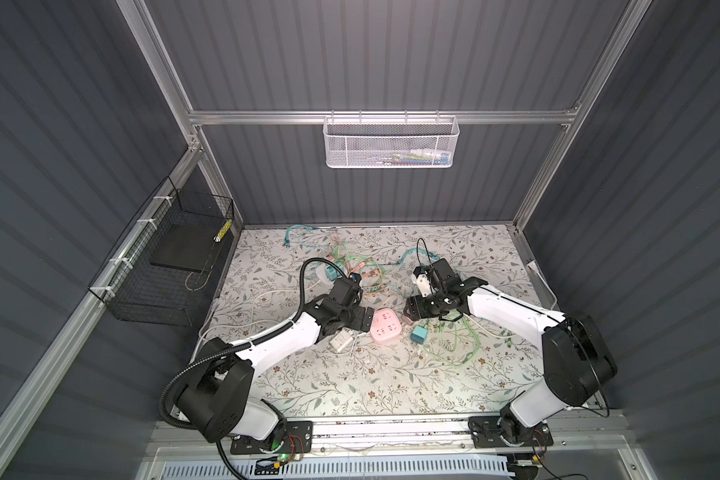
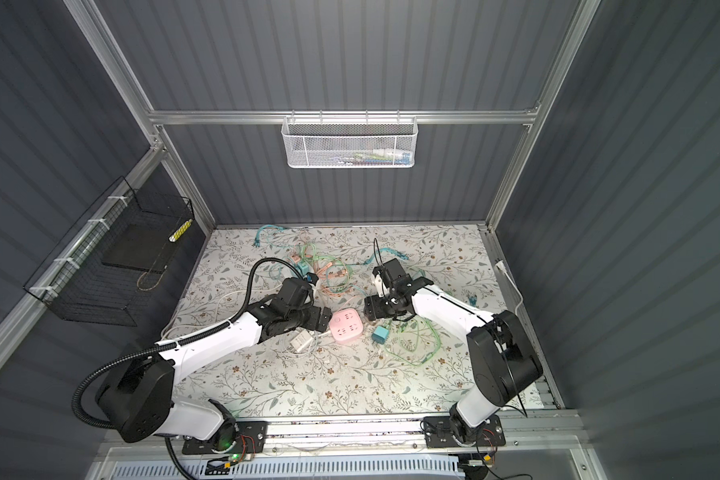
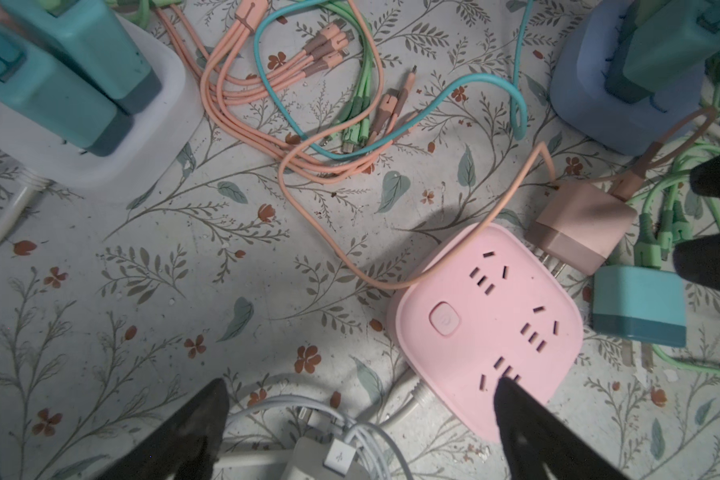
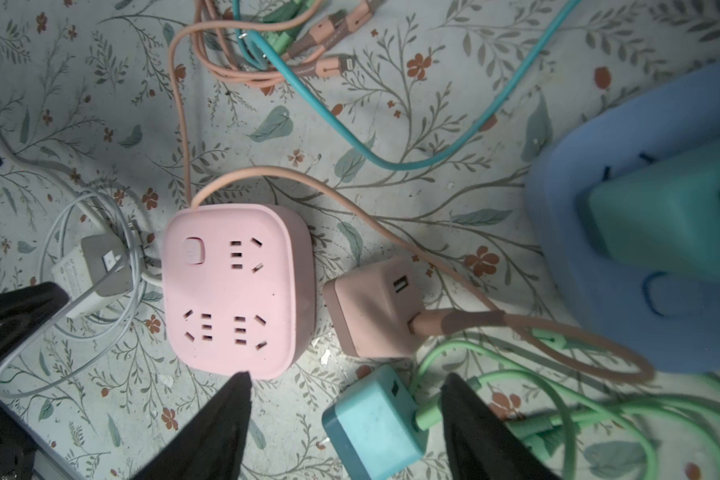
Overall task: Pull the plug off the socket
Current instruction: 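Move both grippers toward the white strip holding the teal chargers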
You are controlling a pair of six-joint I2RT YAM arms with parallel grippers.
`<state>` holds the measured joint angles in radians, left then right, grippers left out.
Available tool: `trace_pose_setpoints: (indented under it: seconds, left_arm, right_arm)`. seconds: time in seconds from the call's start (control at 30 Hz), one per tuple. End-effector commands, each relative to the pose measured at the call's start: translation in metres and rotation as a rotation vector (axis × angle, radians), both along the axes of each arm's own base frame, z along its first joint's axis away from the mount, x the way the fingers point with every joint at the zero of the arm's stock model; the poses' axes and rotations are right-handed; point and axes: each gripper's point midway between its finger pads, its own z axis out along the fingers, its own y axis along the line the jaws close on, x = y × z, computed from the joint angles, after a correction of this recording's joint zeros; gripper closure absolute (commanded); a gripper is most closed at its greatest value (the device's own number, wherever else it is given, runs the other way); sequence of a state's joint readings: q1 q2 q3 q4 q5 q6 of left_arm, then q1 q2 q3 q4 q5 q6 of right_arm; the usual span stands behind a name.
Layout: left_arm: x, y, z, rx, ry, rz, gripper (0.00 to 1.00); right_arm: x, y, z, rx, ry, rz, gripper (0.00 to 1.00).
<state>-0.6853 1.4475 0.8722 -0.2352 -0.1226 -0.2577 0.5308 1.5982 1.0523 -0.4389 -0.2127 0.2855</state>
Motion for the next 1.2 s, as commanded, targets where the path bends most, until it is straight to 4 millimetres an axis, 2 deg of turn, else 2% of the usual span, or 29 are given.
trace_pose_setpoints:
  seconds: [0.0,0.23,0.53,0.73,0.93,1.17]
  left_arm:
    - [0.006,0.006,0.02,-0.008,-0.036,0.039,0.0]
    - [0.014,0.025,0.034,-0.014,-0.11,0.133,0.0]
    - [0.026,0.058,0.048,0.027,-0.187,0.261,0.0]
    - [0.038,0.071,0.046,0.047,-0.187,0.278,0.0]
    - [0.064,0.075,0.038,-0.028,-0.201,0.252,0.0]
    - [0.096,0.067,0.026,-0.073,-0.207,0.143,0.0]
  right_arm:
    - [0.003,0.015,0.005,0.071,0.017,0.016,0.29]
    - [0.003,0.037,0.027,0.207,-0.054,0.054,0.33]
    - [0.006,0.053,0.038,0.232,-0.111,0.085,0.35]
    - [0.024,0.056,0.051,0.23,-0.187,0.066,0.34]
    - [0.037,0.065,0.056,0.232,-0.208,0.088,0.33]
    - [0.052,0.078,0.061,0.224,-0.227,0.137,0.3]
